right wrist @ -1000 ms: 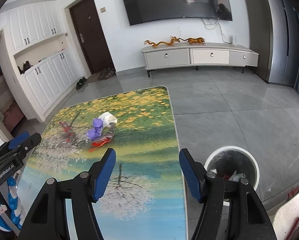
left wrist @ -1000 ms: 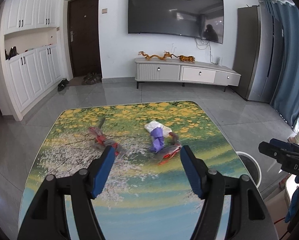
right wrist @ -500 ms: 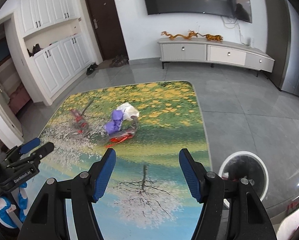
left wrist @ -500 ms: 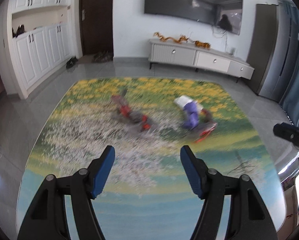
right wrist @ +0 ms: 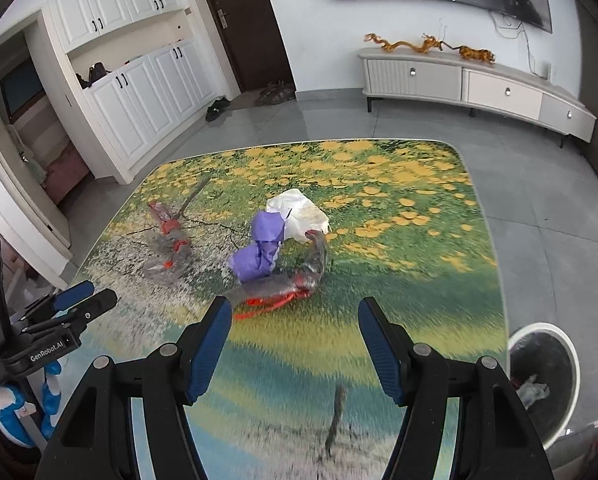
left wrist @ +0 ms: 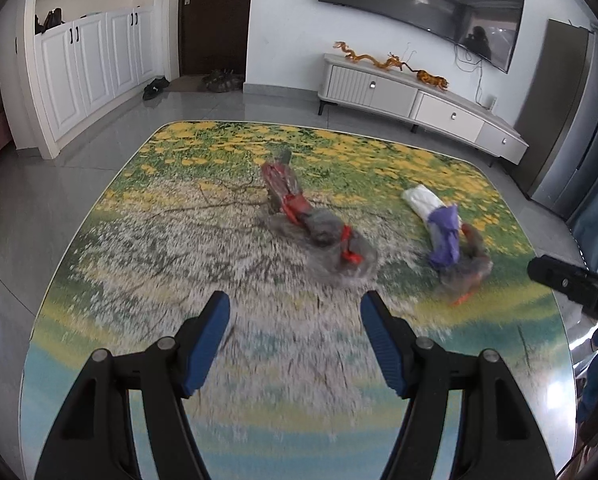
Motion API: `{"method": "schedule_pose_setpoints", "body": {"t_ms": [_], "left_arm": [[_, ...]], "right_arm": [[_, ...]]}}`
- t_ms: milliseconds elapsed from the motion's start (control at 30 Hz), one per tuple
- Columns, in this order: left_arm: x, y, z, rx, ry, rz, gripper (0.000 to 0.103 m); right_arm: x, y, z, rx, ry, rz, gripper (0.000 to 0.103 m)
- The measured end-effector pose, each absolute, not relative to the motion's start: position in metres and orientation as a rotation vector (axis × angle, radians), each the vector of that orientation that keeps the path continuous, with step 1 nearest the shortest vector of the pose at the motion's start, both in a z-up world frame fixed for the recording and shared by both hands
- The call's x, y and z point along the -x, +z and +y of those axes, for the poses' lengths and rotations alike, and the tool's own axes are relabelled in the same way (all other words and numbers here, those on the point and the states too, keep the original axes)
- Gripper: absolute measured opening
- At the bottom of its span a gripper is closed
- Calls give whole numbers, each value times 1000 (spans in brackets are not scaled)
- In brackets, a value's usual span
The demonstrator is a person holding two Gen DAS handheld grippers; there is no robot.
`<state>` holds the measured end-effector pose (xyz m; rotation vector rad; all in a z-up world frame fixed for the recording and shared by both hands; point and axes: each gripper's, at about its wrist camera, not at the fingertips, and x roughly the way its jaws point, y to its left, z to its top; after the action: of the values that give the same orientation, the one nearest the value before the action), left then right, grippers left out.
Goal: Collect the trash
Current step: 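Move both open tools back over the remaining table trash, then grasp the red-clear wrapper with right tool while left tool grasps purple bag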
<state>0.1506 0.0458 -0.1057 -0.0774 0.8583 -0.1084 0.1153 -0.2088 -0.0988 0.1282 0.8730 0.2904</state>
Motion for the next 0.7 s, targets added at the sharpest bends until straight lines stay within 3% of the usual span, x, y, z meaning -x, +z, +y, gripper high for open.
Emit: {"method": "schedule_pose_setpoints", "body": {"t_ms": [333, 567, 633, 700], "left_arm": [[-208, -117, 26, 47, -90, 882, 66], [-223, -130, 20, 28, -79, 911, 65], [-223, -133, 21, 27, -85, 913, 57], [-224, -136, 23, 35, -98, 925, 37]], "right_arm": [[-161, -126, -208, -148, 294, 925, 63], [-168, -139, -195, -137, 355, 966, 39], [-166, -142, -188, -131, 386, 975, 31], [-165, -145, -181, -127, 409, 979, 26]]}}
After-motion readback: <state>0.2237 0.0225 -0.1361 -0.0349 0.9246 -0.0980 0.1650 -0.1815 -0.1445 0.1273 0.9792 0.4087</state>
